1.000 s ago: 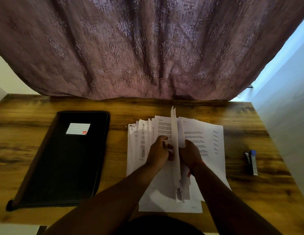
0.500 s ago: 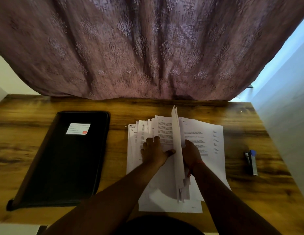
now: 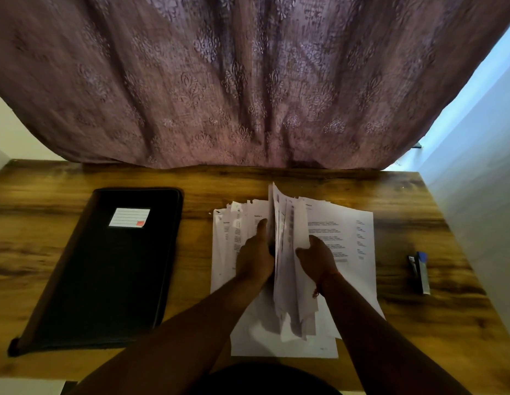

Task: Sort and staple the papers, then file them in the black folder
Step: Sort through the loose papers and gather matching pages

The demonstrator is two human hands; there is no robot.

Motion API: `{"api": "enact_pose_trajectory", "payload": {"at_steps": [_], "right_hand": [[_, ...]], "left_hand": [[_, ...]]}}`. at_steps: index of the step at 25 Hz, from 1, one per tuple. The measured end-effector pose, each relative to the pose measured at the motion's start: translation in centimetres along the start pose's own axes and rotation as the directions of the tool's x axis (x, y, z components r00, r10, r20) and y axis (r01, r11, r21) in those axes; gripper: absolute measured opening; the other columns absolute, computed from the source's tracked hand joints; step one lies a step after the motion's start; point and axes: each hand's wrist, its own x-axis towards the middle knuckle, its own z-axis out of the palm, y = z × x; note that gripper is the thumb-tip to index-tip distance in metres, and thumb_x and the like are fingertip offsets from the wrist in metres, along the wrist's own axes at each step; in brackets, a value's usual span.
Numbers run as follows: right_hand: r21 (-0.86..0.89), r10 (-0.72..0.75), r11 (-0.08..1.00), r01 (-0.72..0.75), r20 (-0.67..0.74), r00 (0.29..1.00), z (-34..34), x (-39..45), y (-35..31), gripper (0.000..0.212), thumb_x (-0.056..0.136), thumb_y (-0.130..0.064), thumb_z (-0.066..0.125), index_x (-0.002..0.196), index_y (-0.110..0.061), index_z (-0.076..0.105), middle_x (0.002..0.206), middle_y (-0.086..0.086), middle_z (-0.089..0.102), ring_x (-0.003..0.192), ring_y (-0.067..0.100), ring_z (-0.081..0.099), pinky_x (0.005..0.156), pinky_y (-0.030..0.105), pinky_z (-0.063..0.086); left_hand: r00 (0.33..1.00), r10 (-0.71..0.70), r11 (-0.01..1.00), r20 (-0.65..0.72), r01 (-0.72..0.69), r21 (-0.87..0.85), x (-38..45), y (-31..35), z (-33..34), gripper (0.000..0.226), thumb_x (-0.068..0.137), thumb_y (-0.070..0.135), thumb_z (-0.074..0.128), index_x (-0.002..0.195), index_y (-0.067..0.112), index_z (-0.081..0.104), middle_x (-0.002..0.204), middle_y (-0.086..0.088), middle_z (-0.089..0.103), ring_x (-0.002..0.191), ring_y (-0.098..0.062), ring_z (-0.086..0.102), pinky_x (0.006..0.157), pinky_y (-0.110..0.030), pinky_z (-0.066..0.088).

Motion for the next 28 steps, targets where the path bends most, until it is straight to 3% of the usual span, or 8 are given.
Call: {"api": "enact_pose_trajectory", "payload": {"at_steps": [3, 6, 10, 14, 16, 21, 25, 28], "right_hand": [[0.014, -0.007, 1.000, 0.007, -0.009, 1.000, -0.5, 0.1, -0.2, 0.029, 0.094, -0.013, 0.058, 0.123, -0.011, 0.055, 0.114, 0.009, 0.059, 0.117, 0.031, 0.054, 0.101, 0.044, 0.045], [0.016, -0.025, 1.000, 0.025, -0.012, 1.000, -1.0, 0.1, -0.1, 0.026, 0.094, -0.012, 0.056, 0.120, -0.013, 0.055, 0.105, 0.001, 0.054, 0.112, 0.029, 0.056, 0.096, 0.044, 0.047], [0.018, -0.037, 0.999, 0.037, -0.014, 0.999, -1.0, -0.4, 0.3, 0.028, 0.094, -0.011, 0.056, 0.123, -0.012, 0.055, 0.110, 0.005, 0.057, 0.114, 0.029, 0.055, 0.097, 0.043, 0.047], [0.025, -0.025, 0.999, 0.025, -0.006, 1.000, -0.9, -0.4, 0.2, 0.030, 0.094, -0.009, 0.055, 0.124, -0.011, 0.054, 0.112, 0.006, 0.058, 0.115, 0.029, 0.056, 0.097, 0.043, 0.047], [0.019, -0.021, 1.000, 0.021, 0.000, 1.000, -0.8, -0.4, 0.1, 0.029, 0.094, -0.008, 0.055, 0.124, -0.011, 0.055, 0.114, 0.007, 0.059, 0.115, 0.030, 0.056, 0.098, 0.043, 0.047], [-0.003, 0.002, 1.000, -0.002, -0.014, 1.000, -0.7, -0.3, -0.1, 0.031, 0.094, -0.010, 0.057, 0.126, -0.010, 0.054, 0.119, 0.011, 0.059, 0.115, 0.031, 0.055, 0.098, 0.044, 0.046], [-0.018, 0.019, 1.000, -0.019, -0.024, 1.000, -0.8, -0.4, -0.2, 0.035, 0.094, -0.011, 0.058, 0.129, -0.009, 0.052, 0.124, 0.013, 0.057, 0.119, 0.032, 0.053, 0.101, 0.043, 0.044], [-0.023, 0.029, 0.999, -0.030, -0.031, 0.999, -0.7, -0.4, -0.3, 0.038, 0.094, -0.012, 0.059, 0.131, -0.008, 0.051, 0.127, 0.014, 0.056, 0.121, 0.033, 0.052, 0.103, 0.044, 0.043]], "left_hand": [[0.999, 0.038, 0.998, -0.017, -0.037, 0.048, -0.1, 0.3, -0.3, 0.047, 0.100, 0.049, 0.043, 0.144, 0.034, 0.034, 0.130, -0.003, 0.060, 0.118, -0.024, 0.060, 0.100, -0.042, 0.047], [0.986, 0.117, 0.991, -0.120, -0.108, 0.078, 0.0, 0.1, -0.3, 0.018, 0.096, 0.065, 0.038, 0.102, 0.052, 0.049, 0.123, 0.005, 0.064, 0.116, -0.019, 0.060, 0.104, -0.044, 0.043], [0.987, 0.121, 0.992, -0.103, -0.122, -0.004, 0.6, -1.2, 0.6, 0.058, 0.083, 0.086, 0.029, 0.106, 0.046, 0.063, 0.102, 0.013, 0.071, 0.094, -0.009, 0.068, 0.093, -0.042, 0.054], [0.997, 0.017, 1.000, -0.079, -0.016, 0.009, 0.2, -0.6, 0.1, 0.030, 0.097, 0.062, 0.040, 0.093, 0.039, 0.059, 0.095, 0.014, 0.066, 0.093, -0.011, 0.066, 0.091, -0.039, 0.052], [0.998, -0.051, 0.998, -0.048, 0.049, -0.049, 0.3, -0.8, -0.1, 0.013, 0.100, 0.047, 0.047, 0.106, 0.039, 0.056, 0.109, 0.007, 0.066, 0.106, -0.019, 0.064, 0.094, -0.040, 0.050], [0.990, 0.141, 0.960, -0.019, -0.133, 0.246, 0.5, -1.0, 0.5, 0.033, 0.095, 0.033, 0.060, 0.127, 0.022, 0.059, 0.140, -0.007, 0.050, 0.133, -0.031, 0.042, 0.107, -0.045, 0.043], [0.999, -0.015, 0.969, 0.032, 0.022, -0.245, 0.3, 0.5, 0.2, 0.048, 0.098, 0.030, 0.053, 0.144, 0.024, 0.038, 0.144, -0.004, 0.046, 0.135, -0.028, 0.043, 0.110, -0.049, 0.042], [0.999, -0.025, 0.971, 0.032, 0.032, -0.235, -0.1, 0.9, 0.1, 0.048, 0.099, 0.029, 0.052, 0.144, 0.024, 0.037, 0.144, -0.005, 0.045, 0.134, -0.028, 0.044, 0.110, -0.047, 0.042]]}}
